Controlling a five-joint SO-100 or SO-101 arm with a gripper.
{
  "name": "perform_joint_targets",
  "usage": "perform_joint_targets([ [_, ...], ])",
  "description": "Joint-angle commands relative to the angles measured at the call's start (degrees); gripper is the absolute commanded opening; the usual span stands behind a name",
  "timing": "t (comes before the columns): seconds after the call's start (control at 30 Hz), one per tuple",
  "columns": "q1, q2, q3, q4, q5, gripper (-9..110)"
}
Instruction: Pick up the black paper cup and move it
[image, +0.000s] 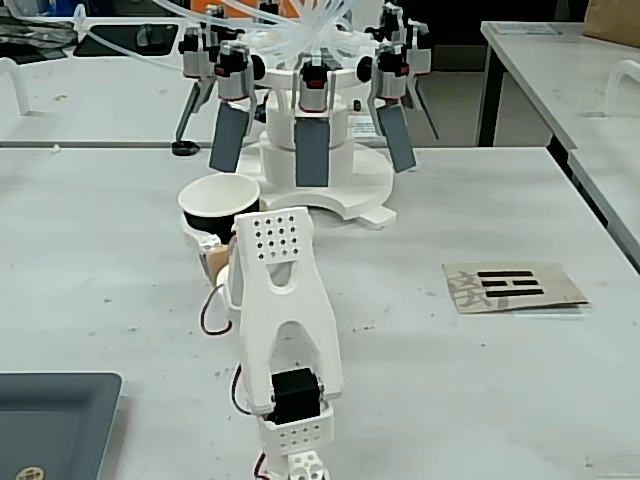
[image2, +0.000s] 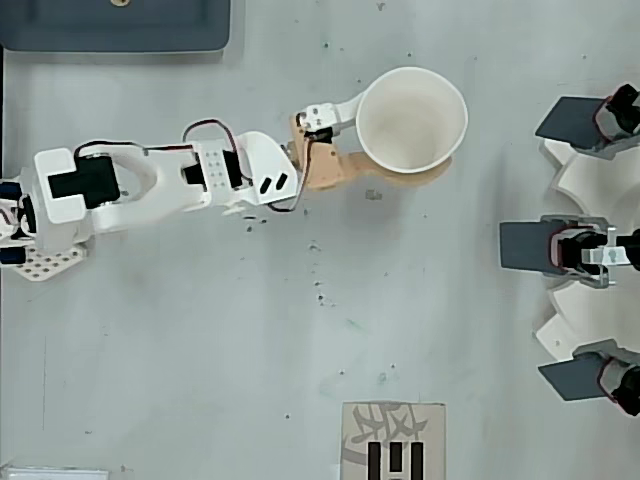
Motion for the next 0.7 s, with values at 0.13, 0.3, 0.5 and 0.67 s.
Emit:
perform_joint_targets([
  [0.13,2.37,11.16,5.98,-2.55,-1.58,9],
  [0.3,2.72,15.64,11.95,-4.39,-2.02,9],
  [0.5,3.78,20.65,16.79,-5.01,-3.52,8],
  [0.67,4.22,23.99,20.48,-6.06,-4.22,8],
])
